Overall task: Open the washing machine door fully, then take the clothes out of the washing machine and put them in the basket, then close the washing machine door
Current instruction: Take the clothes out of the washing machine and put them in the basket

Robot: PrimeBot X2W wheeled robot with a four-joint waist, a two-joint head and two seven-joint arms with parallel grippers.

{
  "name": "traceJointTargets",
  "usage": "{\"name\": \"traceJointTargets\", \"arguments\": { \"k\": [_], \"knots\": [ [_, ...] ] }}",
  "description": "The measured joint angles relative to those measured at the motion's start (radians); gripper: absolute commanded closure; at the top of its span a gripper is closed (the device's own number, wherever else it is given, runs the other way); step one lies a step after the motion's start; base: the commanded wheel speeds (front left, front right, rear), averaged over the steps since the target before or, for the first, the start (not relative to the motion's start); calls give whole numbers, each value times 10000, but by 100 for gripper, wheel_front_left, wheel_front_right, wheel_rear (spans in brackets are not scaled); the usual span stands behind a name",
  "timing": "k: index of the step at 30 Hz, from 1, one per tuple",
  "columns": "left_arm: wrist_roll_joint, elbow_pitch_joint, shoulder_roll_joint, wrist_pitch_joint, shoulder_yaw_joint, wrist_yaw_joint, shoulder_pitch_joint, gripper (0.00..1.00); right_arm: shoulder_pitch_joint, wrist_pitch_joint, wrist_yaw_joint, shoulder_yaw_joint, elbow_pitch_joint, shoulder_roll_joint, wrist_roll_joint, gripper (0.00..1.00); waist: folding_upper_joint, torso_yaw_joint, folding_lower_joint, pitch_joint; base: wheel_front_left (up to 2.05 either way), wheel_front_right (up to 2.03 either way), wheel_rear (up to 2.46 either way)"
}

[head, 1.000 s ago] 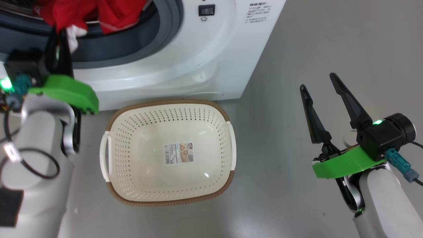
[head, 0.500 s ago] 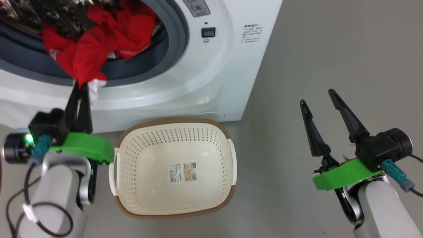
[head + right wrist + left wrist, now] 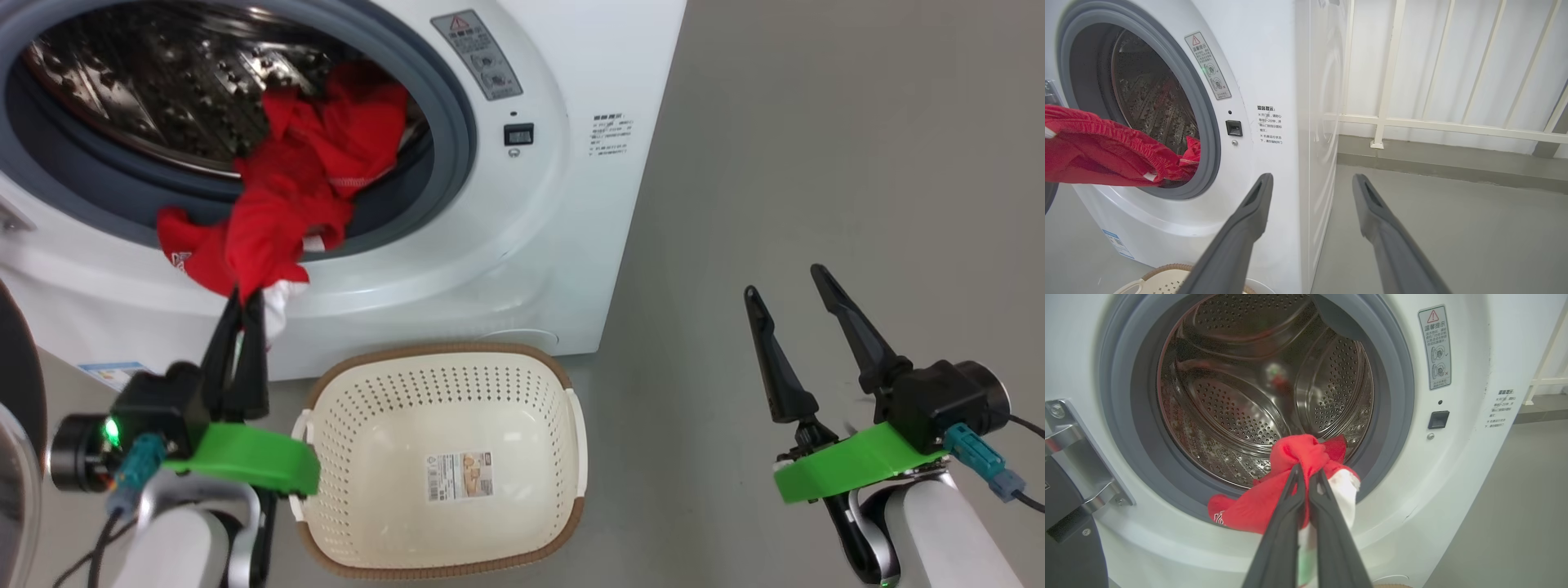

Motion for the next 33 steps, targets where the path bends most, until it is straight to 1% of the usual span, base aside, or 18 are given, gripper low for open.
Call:
{"name": "traceJointTargets", "arguments": {
  "k": [7,11,12,18,20,23,24,25,33],
  "knots": [
    [-2,-1499,104,604,-136,326,963,100,288,0,0,-8,2,29,113,0,0,10,0,-266,0,0,0],
    [-117,-1950,90,805,-222,326,1197,100,288,0,0,-25,-8,25,113,0,0,1,0,-221,0,0,0],
    [-268,-2176,-4,965,-343,326,1365,100,288,0,0,-31,-31,23,113,0,0,-12,0,-171,0,0,0],
    [-564,-2247,-282,1137,-635,267,1608,100,279,0,0,-33,-142,27,111,0,0,-78,0,82,0,0,0],
    [-771,-2073,-399,1183,-771,121,1609,100,273,0,0,-31,-148,29,111,0,0,-114,0,212,0,0,0],
    [-792,-1415,-477,1223,-980,27,1601,100,239,0,0,-21,-150,31,111,0,0,-166,0,418,0,0,0],
    [-849,-834,-520,1221,-1055,-84,1568,100,178,0,0,6,-159,36,111,0,0,-205,0,556,0,0,0],
    [-849,-834,-520,1221,-1055,-84,1568,100,178,0,0,6,-159,36,111,0,0,-205,0,556,0,0,0],
    [-1149,1873,-1034,1047,-1327,-704,719,100,-170,0,0,19,-240,65,111,0,0,-351,0,1136,0,0,0]
  ]
}}
